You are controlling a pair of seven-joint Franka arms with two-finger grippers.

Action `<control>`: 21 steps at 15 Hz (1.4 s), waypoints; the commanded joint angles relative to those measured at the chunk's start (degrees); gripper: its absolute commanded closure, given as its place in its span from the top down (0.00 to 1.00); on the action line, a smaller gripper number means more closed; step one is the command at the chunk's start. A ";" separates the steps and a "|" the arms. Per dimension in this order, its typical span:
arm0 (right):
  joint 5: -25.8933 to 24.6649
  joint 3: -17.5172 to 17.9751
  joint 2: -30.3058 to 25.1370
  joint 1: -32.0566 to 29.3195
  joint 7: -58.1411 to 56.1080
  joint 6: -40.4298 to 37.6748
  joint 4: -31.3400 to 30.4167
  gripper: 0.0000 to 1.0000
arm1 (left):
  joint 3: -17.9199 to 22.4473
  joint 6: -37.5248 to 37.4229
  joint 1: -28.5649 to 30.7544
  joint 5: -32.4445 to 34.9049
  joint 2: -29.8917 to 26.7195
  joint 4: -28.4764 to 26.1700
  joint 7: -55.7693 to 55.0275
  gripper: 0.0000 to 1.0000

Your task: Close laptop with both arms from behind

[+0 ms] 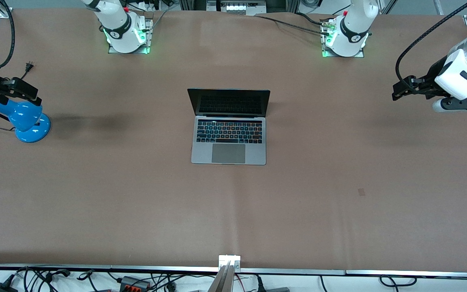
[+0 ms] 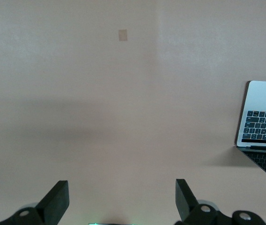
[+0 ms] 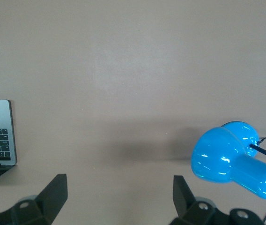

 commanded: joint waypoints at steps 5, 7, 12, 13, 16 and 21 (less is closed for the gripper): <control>-0.86 -0.03 -0.54 0.48 0.02 -0.98 -0.21 1.00 | -0.03 0.07 0.00 0.21 -0.24 -0.13 0.66 1.00; -0.86 -0.03 -0.62 0.39 -0.06 -1.07 -0.30 1.00 | -0.03 0.07 0.09 0.21 -0.24 -0.13 1.10 0.91; -0.86 0.05 -0.45 0.57 0.02 -2.99 -0.30 0.18 | -0.11 -0.11 0.09 0.21 -0.33 0.05 -0.13 0.01; -0.86 0.14 -0.10 0.57 0.02 -3.44 -0.30 0.10 | -0.11 -0.20 0.09 0.21 -0.33 0.05 -0.13 0.01; -0.60 0.40 0.08 0.66 -0.15 -3.88 -0.38 0.00 | -0.20 -1.50 0.09 0.29 -0.33 0.05 1.19 0.00; -0.16 0.41 1.48 5.56 0.20 -6.61 -0.56 0.00 | -0.20 -3.19 -0.09 0.29 -0.42 0.14 1.89 0.00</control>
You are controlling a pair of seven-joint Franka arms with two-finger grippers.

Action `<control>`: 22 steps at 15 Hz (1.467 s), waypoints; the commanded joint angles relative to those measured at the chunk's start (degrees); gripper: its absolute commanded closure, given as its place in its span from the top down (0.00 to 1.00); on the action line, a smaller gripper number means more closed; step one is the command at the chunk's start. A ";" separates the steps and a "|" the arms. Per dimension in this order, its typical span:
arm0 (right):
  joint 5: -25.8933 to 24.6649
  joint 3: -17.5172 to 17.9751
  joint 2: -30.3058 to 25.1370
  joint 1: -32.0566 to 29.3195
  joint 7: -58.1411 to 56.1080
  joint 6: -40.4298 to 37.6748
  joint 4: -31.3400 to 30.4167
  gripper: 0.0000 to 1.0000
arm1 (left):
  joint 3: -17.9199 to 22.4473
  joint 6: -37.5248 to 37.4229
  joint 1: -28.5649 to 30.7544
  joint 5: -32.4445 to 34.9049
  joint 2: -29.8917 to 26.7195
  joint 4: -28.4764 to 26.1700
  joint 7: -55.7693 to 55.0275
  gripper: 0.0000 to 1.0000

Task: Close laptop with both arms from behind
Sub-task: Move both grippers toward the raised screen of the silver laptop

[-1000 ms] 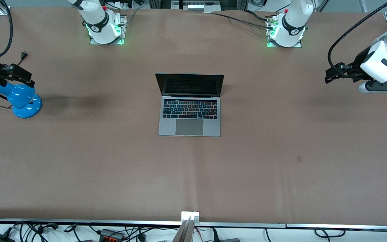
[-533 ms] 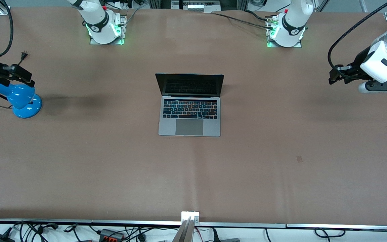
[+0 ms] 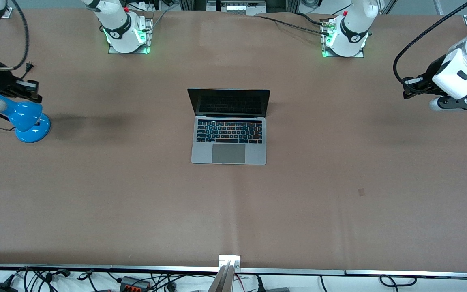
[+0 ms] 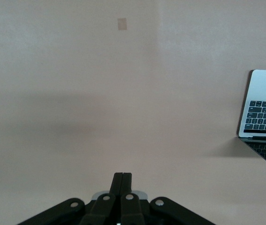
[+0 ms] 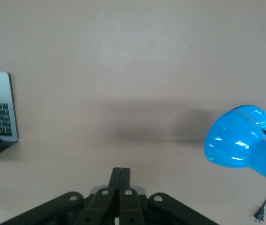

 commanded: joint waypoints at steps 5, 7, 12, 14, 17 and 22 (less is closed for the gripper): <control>6.15 -0.02 2.77 6.91 0.32 -5.18 -1.40 0.00 | -2.58 -0.55 -1.40 0.03 -0.24 -0.04 0.15 0.00; 9.77 -0.10 3.47 9.54 0.41 -7.21 -2.81 0.00 | -5.05 -0.37 -1.40 0.03 -0.24 -0.39 -3.96 0.00; 15.92 -0.10 4.18 16.66 1.89 -7.05 -8.78 0.00 | -15.23 -0.46 -1.67 -10.32 0.28 -6.09 -12.13 0.00; 18.48 -0.10 4.52 19.73 3.22 -5.30 -10.98 0.00 | -21.55 3.47 -1.58 -11.04 0.02 -9.52 -14.52 0.00; 18.66 -0.02 5.58 25.45 6.72 -1.08 -12.48 0.00 | -25.09 11.55 -2.19 -14.44 0.20 -16.09 -16.99 0.00; 20.68 -0.10 7.07 31.16 7.26 2.17 -15.29 0.00 | -30.98 26.14 -2.28 -20.70 0.46 -25.60 -17.26 0.00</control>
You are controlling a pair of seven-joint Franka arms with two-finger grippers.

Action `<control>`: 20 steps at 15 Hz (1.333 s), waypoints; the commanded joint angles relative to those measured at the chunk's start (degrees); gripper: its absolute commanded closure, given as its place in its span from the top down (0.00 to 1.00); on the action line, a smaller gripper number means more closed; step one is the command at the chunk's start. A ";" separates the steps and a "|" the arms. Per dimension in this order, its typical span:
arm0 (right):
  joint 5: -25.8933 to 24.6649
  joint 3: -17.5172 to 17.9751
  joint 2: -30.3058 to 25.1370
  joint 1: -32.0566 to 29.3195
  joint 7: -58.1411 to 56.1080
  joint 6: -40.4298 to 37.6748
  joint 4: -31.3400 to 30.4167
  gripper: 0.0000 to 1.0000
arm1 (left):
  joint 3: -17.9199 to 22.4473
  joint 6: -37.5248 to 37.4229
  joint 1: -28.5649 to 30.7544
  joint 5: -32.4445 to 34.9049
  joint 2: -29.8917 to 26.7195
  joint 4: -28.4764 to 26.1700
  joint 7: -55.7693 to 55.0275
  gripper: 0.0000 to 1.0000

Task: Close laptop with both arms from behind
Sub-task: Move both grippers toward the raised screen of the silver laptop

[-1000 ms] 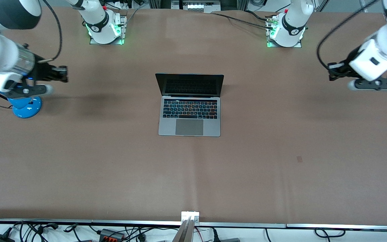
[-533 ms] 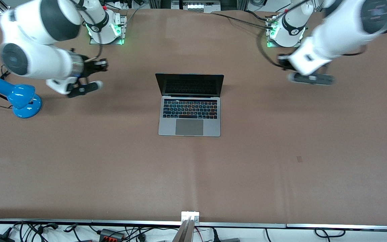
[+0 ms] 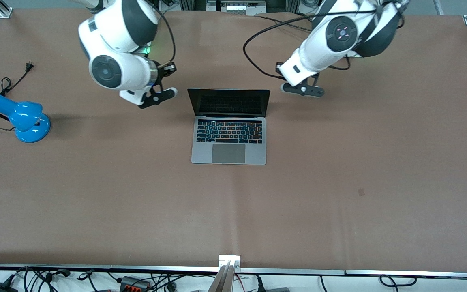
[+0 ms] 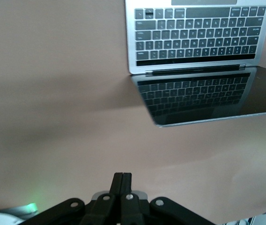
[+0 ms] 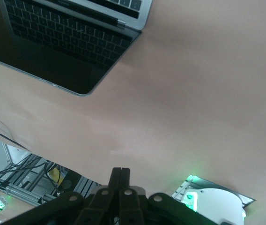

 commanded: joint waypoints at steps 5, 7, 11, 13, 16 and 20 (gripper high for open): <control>2.38 -0.78 2.91 10.32 10.06 9.38 -2.52 0.00 | -6.08 11.51 0.52 -6.23 1.59 -7.58 -0.99 0.00; 2.38 -0.78 3.53 10.59 10.77 10.27 -2.17 0.00 | -7.84 14.13 0.52 -6.23 2.72 -7.93 -1.08 0.00; 2.30 -0.78 4.76 10.59 11.56 14.83 -1.73 0.00 | -8.63 24.50 -0.09 -6.06 8.78 -8.46 -0.47 0.00; 2.30 -0.78 5.64 10.59 11.56 15.54 -0.76 0.00 | -8.64 25.14 -0.10 -5.79 10.81 -7.93 -0.38 0.00; 2.30 -0.87 6.87 10.15 11.56 15.63 1.00 0.00 | -8.46 25.14 0.34 -5.79 10.73 -7.84 -0.38 0.00; 2.30 -0.96 8.97 9.62 11.48 15.63 3.89 0.00 | -7.76 25.31 0.86 -5.62 12.83 -4.16 -0.73 0.00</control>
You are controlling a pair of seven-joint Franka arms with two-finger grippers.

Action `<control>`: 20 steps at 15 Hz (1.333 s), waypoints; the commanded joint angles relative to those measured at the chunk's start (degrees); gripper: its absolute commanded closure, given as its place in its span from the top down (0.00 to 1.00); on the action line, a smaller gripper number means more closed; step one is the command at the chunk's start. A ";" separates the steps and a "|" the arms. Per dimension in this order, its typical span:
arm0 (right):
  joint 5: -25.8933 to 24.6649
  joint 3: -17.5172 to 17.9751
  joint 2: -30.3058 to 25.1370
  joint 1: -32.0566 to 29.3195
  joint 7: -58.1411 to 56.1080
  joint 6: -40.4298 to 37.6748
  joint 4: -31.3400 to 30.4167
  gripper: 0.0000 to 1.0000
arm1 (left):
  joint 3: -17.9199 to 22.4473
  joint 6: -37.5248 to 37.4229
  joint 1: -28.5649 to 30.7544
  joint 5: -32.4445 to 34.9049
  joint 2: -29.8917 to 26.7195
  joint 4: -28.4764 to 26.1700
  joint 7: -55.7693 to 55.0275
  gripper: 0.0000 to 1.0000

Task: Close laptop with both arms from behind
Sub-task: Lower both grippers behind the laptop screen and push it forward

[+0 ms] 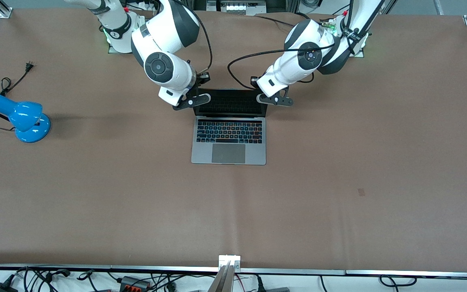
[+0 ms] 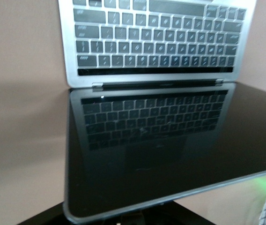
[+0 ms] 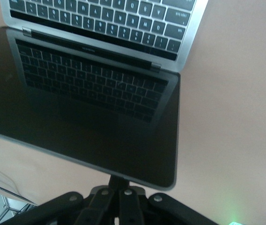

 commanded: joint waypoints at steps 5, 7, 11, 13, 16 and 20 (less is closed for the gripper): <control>0.74 -0.32 4.38 -0.74 0.54 2.65 5.70 0.00 | 2.62 -0.16 0.91 2.75 5.90 6.63 -0.21 0.00; 0.30 -0.50 4.81 -0.83 0.54 3.88 5.79 0.00 | 3.41 -0.17 0.91 2.75 7.49 7.52 -0.30 0.00; -0.40 -0.93 5.00 -1.62 0.54 5.82 5.97 0.00 | 4.64 -0.17 0.91 2.84 10.82 10.50 -0.30 0.00; -2.33 -1.03 5.17 -1.71 0.54 7.31 6.05 0.00 | 5.87 -0.25 0.73 2.92 12.50 12.35 -0.21 0.00; -2.51 -1.90 6.57 -1.88 0.54 9.51 6.58 0.00 | 6.75 -0.25 0.65 2.92 15.05 14.29 -0.21 0.00; -2.69 -1.99 11.31 -1.97 1.42 9.69 10.79 0.00 | 8.60 -0.25 0.21 4.94 19.08 17.09 -0.30 0.00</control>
